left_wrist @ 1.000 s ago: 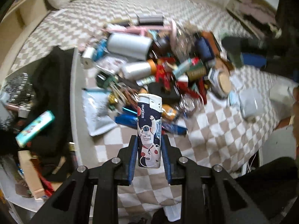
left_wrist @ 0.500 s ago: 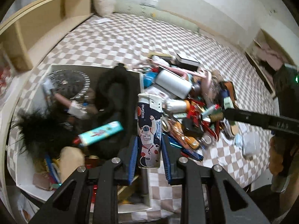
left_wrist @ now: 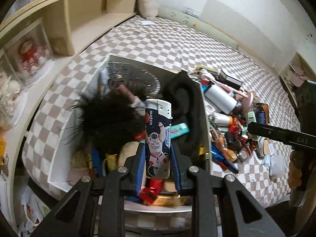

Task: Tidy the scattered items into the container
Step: 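Lower both grippers into the white box and open them to release the items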

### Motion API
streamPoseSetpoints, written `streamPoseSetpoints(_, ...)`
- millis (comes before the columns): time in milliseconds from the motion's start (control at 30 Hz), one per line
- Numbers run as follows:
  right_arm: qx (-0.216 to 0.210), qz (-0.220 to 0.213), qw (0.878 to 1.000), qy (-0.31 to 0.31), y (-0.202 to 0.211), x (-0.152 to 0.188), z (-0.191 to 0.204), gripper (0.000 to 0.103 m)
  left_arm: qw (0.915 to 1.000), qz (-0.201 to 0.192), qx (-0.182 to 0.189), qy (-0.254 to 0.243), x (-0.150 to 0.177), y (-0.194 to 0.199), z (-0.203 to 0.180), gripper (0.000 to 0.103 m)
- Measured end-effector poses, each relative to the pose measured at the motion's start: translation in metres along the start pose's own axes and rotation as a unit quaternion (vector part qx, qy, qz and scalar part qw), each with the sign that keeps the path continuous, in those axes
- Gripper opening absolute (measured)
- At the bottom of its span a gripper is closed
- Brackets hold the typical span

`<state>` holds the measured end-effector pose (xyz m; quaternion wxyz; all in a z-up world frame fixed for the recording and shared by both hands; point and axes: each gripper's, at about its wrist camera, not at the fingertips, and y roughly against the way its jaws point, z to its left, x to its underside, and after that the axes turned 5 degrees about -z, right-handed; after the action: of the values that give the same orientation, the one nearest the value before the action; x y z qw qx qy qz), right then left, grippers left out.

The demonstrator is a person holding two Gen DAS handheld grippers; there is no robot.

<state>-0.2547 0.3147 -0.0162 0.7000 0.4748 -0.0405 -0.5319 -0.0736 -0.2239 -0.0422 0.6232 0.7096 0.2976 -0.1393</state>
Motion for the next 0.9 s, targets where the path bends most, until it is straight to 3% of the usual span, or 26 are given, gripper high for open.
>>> streamPoseSetpoints(900,-0.031,0.077,0.992,0.095,-0.066,0.03,0.088,0.052,0.9973,0.019,-0.061,0.036,0.023,0.006,0.068,0.025)
